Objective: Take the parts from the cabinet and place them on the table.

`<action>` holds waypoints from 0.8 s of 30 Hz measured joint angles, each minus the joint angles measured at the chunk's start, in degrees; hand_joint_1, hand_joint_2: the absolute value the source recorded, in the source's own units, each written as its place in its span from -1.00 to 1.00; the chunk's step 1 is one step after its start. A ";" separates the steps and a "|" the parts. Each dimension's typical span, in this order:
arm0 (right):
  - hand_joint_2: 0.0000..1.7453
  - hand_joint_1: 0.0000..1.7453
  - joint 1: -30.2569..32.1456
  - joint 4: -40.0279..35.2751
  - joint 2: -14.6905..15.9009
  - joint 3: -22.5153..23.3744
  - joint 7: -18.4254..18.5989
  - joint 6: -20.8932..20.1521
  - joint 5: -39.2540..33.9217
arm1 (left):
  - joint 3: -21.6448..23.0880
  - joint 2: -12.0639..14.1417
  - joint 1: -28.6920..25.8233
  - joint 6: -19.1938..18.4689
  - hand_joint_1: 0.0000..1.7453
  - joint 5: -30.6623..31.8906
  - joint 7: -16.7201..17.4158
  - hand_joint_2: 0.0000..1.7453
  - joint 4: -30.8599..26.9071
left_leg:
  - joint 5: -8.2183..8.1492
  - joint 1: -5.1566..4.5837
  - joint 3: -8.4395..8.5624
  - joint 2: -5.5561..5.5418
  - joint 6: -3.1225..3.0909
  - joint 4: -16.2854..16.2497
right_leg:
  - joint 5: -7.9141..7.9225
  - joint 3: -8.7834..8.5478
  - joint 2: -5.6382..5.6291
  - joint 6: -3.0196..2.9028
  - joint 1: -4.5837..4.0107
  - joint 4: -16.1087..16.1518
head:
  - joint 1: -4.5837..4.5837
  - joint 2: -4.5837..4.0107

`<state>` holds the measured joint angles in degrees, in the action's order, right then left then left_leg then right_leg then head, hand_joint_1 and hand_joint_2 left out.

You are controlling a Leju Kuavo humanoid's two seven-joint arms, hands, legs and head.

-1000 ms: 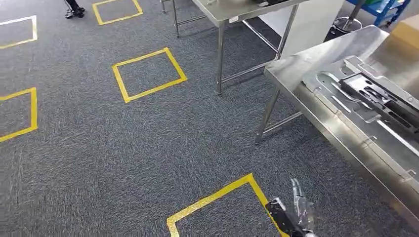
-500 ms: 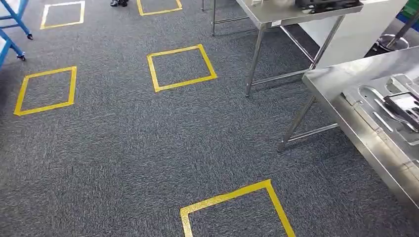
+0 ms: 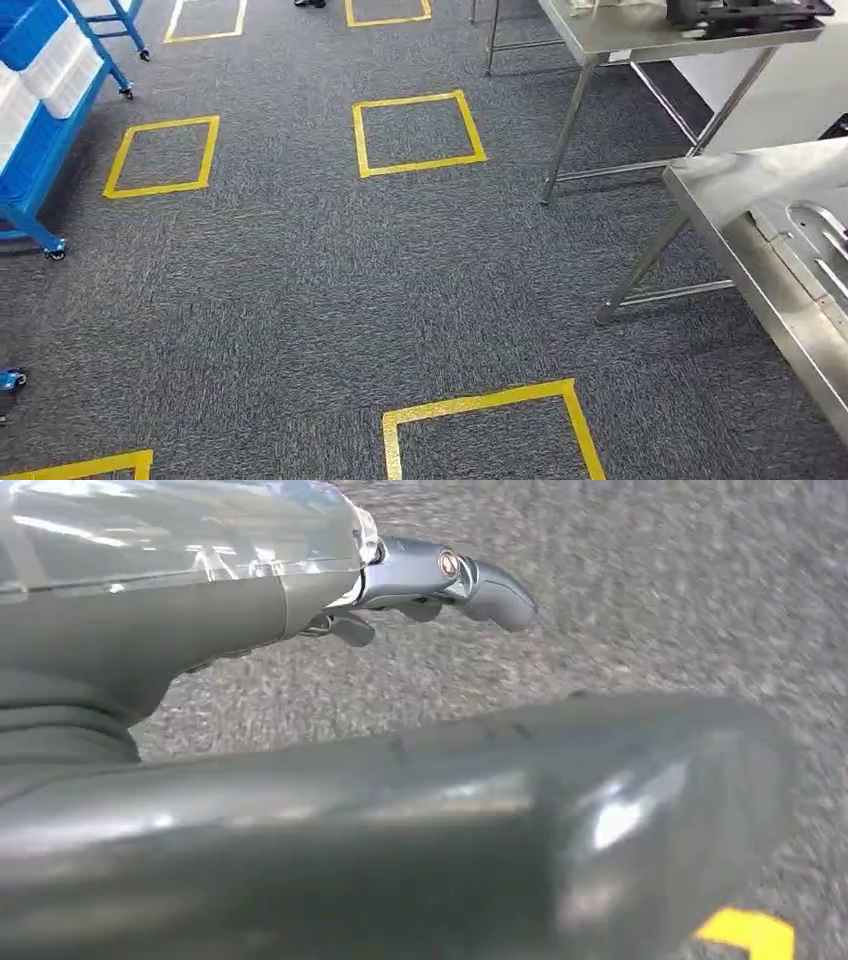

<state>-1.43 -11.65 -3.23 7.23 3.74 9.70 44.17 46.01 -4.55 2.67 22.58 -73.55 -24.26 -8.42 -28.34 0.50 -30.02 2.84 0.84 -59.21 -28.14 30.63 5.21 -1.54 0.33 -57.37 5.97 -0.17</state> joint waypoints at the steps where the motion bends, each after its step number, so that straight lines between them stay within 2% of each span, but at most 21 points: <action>1: -1.00 -1.00 0.12 0.04 -0.04 0.13 -0.22 0.07 0.00 | 0.07 0.00 0.21 0.02 -1.00 0.09 0.27 -1.00 0.00 | -0.57 -0.67 0.82 2.01 -0.25 2.42 | -0.19 -0.03 0.53 0.40 -0.42 -0.21 | 0.00 0.00; 2: -1.00 -1.00 0.17 0.20 -0.07 0.26 -0.27 0.11 0.00 | 0.20 0.04 0.27 0.26 -1.00 0.48 0.51 -1.00 0.00 | -0.12 -0.68 0.76 0.91 -0.81 2.27 | -0.06 -0.01 0.94 0.85 -0.41 -0.16 | -0.02 0.00; 4: -1.00 -1.00 -0.25 0.24 -0.20 0.28 -0.24 0.07 0.04 | 0.65 0.11 -0.07 1.35 -1.00 0.92 0.83 -1.00 0.02 | 0.05 -0.88 0.13 -0.06 -1.12 2.21 | 0.08 -0.15 1.99 1.26 -0.24 -0.08 | -0.02 0.00; 5: -1.00 -1.00 -0.45 0.24 -0.22 0.31 -0.22 0.02 0.13 | 0.88 0.15 -0.16 1.86 -1.00 0.94 0.94 -1.00 0.04 | 0.38 -0.68 0.11 -0.74 -1.61 2.65 | 0.06 -0.33 2.52 1.60 -0.27 -0.03 | -0.02 0.00; 6: -1.00 -1.00 -0.43 0.26 -0.20 0.33 -0.13 -0.13 0.18 | 1.12 0.13 -0.13 2.56 -1.00 1.05 1.01 -1.00 0.04 | 0.94 -0.36 0.58 -1.13 -1.98 3.16 | -0.79 -0.21 0.00 2.29 0.10 -0.76 | -0.02 0.00; 7: -1.00 -1.00 -0.19 0.35 -0.22 0.39 0.08 -0.39 0.24 | 1.31 0.13 0.01 3.26 -1.00 1.20 1.16 -1.00 0.04 | 1.16 -0.33 0.33 -1.69 -2.38 3.16 | -2.87 0.82 -2.76 2.32 0.16 -2.95 | -0.02 0.00; 8: -1.00 -1.00 -0.08 0.44 -0.24 0.42 0.26 -0.66 0.28 | 1.47 0.18 0.09 3.81 -1.00 1.40 1.29 -1.00 0.04 | 1.36 -0.37 0.05 -2.26 -2.69 3.14 | -5.36 2.57 -4.07 2.31 0.27 -6.80 | -0.02 0.00; 10: -1.00 -1.00 0.14 0.70 -0.24 0.44 0.50 -1.83 0.29 | 1.62 0.15 0.16 4.11 -1.00 1.51 1.64 -1.00 0.04 | 1.60 -0.64 -0.41 -3.59 -2.99 3.05 | -9.33 6.76 -4.90 2.36 0.40 -16.05 | -0.02 0.00; 11: -1.00 -1.00 0.13 0.79 -0.24 0.53 0.79 -2.72 0.28 | 1.71 0.15 0.09 4.11 -1.00 1.55 1.82 -1.00 0.04 | 1.65 -0.67 -0.58 -4.39 -2.92 2.89 | -9.46 7.78 -4.97 2.37 0.41 -18.23 | -0.02 0.00; 12: -1.00 -1.00 0.13 0.87 -0.24 0.70 0.89 -3.81 0.20 | 1.93 0.18 0.00 4.11 -1.00 1.60 2.06 -1.00 0.04 | 1.68 -0.66 -0.67 -5.22 -2.87 2.66 | -8.18 7.41 -4.98 2.37 0.42 -17.51 | -0.02 0.00; 13: -1.00 -1.00 0.25 0.90 -0.24 0.79 0.96 -4.54 0.15 | 2.12 0.15 -0.05 4.09 -1.00 1.75 2.12 -1.00 0.04 | 1.66 -0.64 -0.73 -6.07 -2.85 2.47 | -5.79 5.76 -5.08 2.30 0.48 -14.17 | -0.02 0.00; 14: -1.00 -1.00 0.30 0.92 -0.22 0.81 1.05 -4.91 0.13 | 2.34 0.15 -0.05 4.09 -1.00 1.94 2.12 -1.00 0.04 | 1.62 -0.60 -0.72 -6.87 -2.74 2.24 | -3.15 3.38 -5.42 2.19 0.57 -9.32 | -0.02 0.00; 15: -1.00 -1.00 0.31 0.94 -0.22 0.83 1.05 -5.09 0.11 | 2.54 0.15 -0.02 4.06 -1.00 2.10 2.12 -1.00 0.04 | 1.54 -0.56 -0.75 -7.65 -2.51 2.02 | -0.83 0.93 -6.59 2.07 0.70 -4.20 | -0.02 0.00; 16: -1.00 -1.00 0.47 1.05 -0.20 0.90 1.17 -5.27 0.02 | 2.73 0.15 0.02 4.04 -1.00 2.14 2.15 -1.00 0.04 | 1.47 -0.62 -1.02 -8.14 -2.20 1.80 | -1.31 -0.38 -9.79 1.93 0.88 -1.45 | -0.02 0.00; 18: -1.00 -1.00 0.17 1.14 -0.20 1.11 1.24 -5.51 -0.02 | 2.93 0.18 0.08 4.07 -1.00 2.36 2.25 -1.00 0.04 | 1.63 -0.64 -1.57 -9.05 -1.40 1.53 | -0.93 -0.11 -8.68 1.72 0.48 -1.13 | -0.02 0.00; 20: -1.00 -1.00 -0.10 1.14 -0.20 1.20 1.42 -5.57 -0.02 | 3.08 0.18 -0.15 4.07 -1.00 2.60 2.45 -1.00 0.04 | 1.98 -0.34 -1.86 -10.08 -0.62 1.86 | -0.76 -0.16 -7.80 1.11 0.24 -1.08 | -0.02 0.00; 21: -1.00 -1.00 -0.22 1.14 -0.28 1.22 1.42 -5.59 -0.02 | 3.19 0.24 -0.19 4.04 -1.00 2.64 2.49 -1.00 0.04 | 1.87 -0.52 -1.98 -10.52 -0.22 1.63 | -0.35 -0.27 -6.97 0.51 0.87 -0.29 | -0.02 0.00; 22: -1.00 -1.00 -0.26 1.14 -0.37 1.25 1.46 -5.66 -0.02 | 3.32 0.26 -0.17 3.98 -1.00 2.71 2.47 -1.00 0.04 | 0.80 -0.56 -2.48 -7.91 -0.19 0.38 | -0.17 -0.44 -6.13 0.17 0.72 -0.06 | -0.02 0.00; 23: -1.00 -1.00 -0.05 1.14 -0.35 1.31 1.50 -5.73 -0.02 | 3.45 0.26 -0.07 3.87 -1.00 2.76 2.49 -1.00 0.04 | -1.59 -0.55 -3.97 -5.56 -0.02 -2.86 | -0.17 -0.32 -5.46 -0.42 0.62 -0.03 | 0.00 0.00; 24: -1.00 -1.00 0.21 1.14 -0.35 1.36 1.55 -5.75 -0.04 | 3.59 0.26 0.00 3.80 -1.00 2.76 2.49 -1.00 0.04 | -4.19 -0.33 -6.10 -4.30 0.23 -7.49 | -0.19 -0.20 -4.61 -0.47 0.42 -0.03 | 0.02 0.00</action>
<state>-1.22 -10.51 -3.58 8.59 5.29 3.96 44.13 49.59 -4.28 2.67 26.38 -70.79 -21.77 -8.37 -32.53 0.17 -36.11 -1.45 1.06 -66.70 -28.33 30.43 0.59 -2.01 0.75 -57.40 5.99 -0.17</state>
